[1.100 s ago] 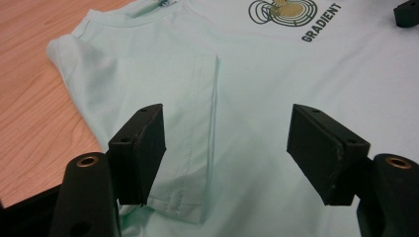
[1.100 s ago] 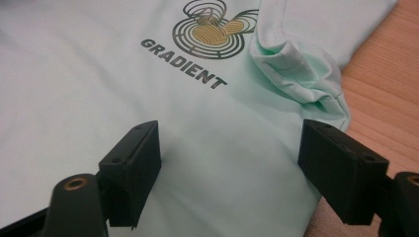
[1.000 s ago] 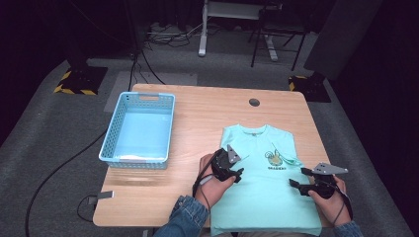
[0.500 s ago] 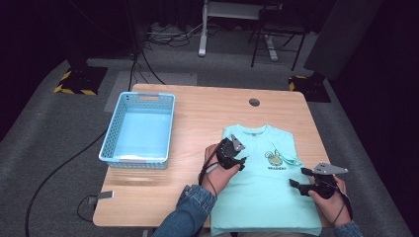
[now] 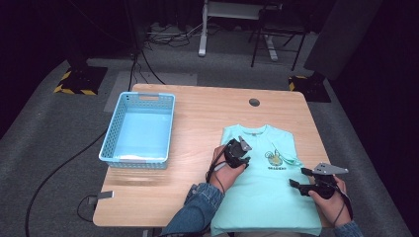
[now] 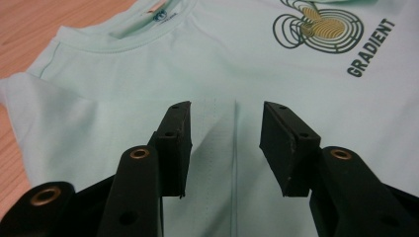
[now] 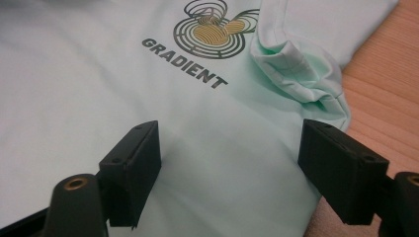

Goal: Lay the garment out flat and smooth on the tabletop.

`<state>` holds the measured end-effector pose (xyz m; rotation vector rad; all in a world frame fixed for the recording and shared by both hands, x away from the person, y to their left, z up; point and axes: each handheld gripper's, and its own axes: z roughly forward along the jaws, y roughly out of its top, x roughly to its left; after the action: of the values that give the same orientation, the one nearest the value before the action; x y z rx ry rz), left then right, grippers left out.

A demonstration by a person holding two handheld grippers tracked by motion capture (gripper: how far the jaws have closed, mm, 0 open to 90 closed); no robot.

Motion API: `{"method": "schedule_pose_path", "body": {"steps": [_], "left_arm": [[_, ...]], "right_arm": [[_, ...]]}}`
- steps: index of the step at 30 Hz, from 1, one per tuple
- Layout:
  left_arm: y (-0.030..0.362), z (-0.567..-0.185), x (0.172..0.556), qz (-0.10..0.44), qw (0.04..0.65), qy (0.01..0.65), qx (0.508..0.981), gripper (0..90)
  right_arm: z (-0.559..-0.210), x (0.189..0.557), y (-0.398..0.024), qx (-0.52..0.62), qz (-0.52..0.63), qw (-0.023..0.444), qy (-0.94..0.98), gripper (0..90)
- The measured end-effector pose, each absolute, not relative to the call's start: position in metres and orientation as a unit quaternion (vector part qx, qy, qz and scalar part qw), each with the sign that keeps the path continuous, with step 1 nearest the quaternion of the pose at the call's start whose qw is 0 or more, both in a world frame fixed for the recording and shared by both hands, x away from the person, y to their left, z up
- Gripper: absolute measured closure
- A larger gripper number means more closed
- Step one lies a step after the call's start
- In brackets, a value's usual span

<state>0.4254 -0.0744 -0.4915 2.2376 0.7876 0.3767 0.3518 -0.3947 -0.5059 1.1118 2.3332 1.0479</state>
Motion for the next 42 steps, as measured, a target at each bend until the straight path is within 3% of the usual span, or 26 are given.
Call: {"method": "schedule_pose_path", "body": {"steps": [2,3,4,5,8,20,42], "left_arm": [[-0.076,-0.494,0.427,0.142,0.356,0.308,0.871,59.2],[-0.076,-0.495,0.428,0.141,0.35,0.304,0.875,68.6],[-0.077,-0.496,0.428,0.142,0.349,0.303,0.875,68.6],[-0.077,-0.496,0.427,0.145,0.346,0.302,0.876,80.7],[-0.077,-0.495,0.428,0.145,0.344,0.3,0.878,86.6],[-0.061,-0.474,0.425,0.172,0.372,0.315,0.856,87.4],[0.028,-0.466,0.43,0.242,0.346,0.398,0.814,87.0]], "right_arm": [[-0.506,0.352,-0.395,0.392,0.37,0.175,0.824,24.4],[-0.506,0.352,-0.395,0.392,0.37,0.175,0.824,24.4],[-0.506,0.352,-0.395,0.392,0.37,0.175,0.824,24.4],[-0.506,0.352,-0.395,0.391,0.37,0.175,0.824,24.4],[-0.506,0.352,-0.395,0.391,0.37,0.174,0.824,24.4],[-0.506,0.352,-0.395,0.39,0.37,0.174,0.825,24.4],[-0.506,0.349,-0.396,0.389,0.37,0.175,0.825,24.4]]}}
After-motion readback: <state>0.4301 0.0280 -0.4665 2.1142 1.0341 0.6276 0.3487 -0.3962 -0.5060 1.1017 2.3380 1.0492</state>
